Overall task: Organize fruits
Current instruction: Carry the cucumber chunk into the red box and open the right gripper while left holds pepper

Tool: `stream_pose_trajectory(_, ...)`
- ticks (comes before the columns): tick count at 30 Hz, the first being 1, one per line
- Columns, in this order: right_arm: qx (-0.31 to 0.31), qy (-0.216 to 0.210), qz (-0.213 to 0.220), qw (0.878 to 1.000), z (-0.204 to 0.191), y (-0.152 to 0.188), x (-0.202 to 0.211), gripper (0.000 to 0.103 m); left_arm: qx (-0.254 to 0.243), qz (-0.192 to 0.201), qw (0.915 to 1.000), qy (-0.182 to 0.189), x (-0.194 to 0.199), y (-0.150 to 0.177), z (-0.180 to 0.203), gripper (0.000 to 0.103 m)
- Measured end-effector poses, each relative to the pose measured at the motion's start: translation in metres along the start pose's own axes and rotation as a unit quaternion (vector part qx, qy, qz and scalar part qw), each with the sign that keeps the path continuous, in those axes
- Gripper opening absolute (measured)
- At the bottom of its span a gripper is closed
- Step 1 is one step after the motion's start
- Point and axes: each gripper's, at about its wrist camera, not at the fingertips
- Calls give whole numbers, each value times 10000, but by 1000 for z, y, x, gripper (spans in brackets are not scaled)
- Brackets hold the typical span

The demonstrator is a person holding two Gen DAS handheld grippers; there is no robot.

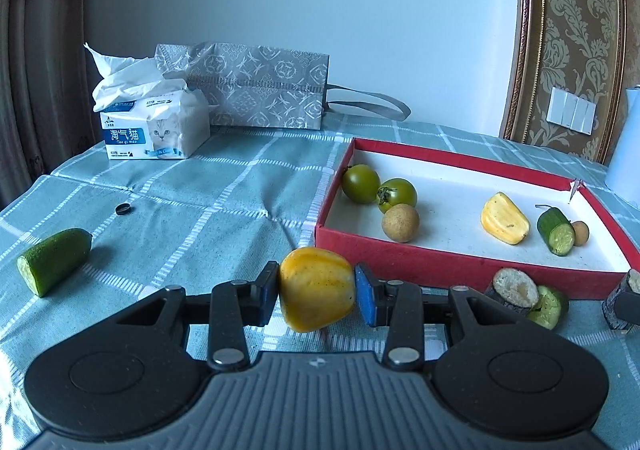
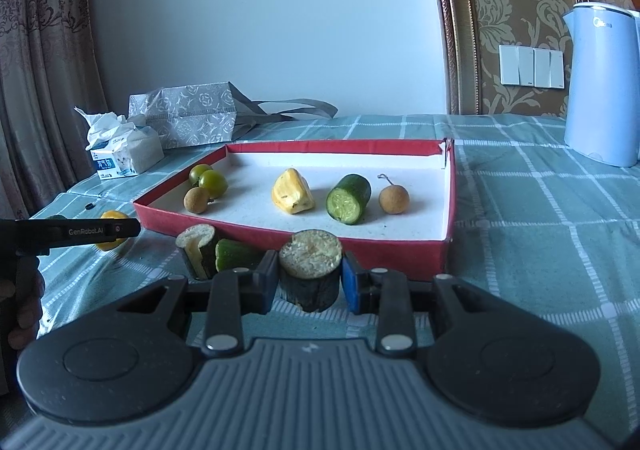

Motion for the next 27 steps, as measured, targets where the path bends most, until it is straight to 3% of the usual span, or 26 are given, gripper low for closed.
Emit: stream_pose_trajectory(27, 136, 130, 146, 9997, -14, -18, 3, 31, 26, -56, 10000, 20, -2, 0, -2, 40)
Point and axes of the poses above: each gripper's, at about its wrist camera, not at the fingertips, and x roughly against the way its jaws point, z to its right, y to its underside, and after that the axes turned 8 degrees about -z, right-handed
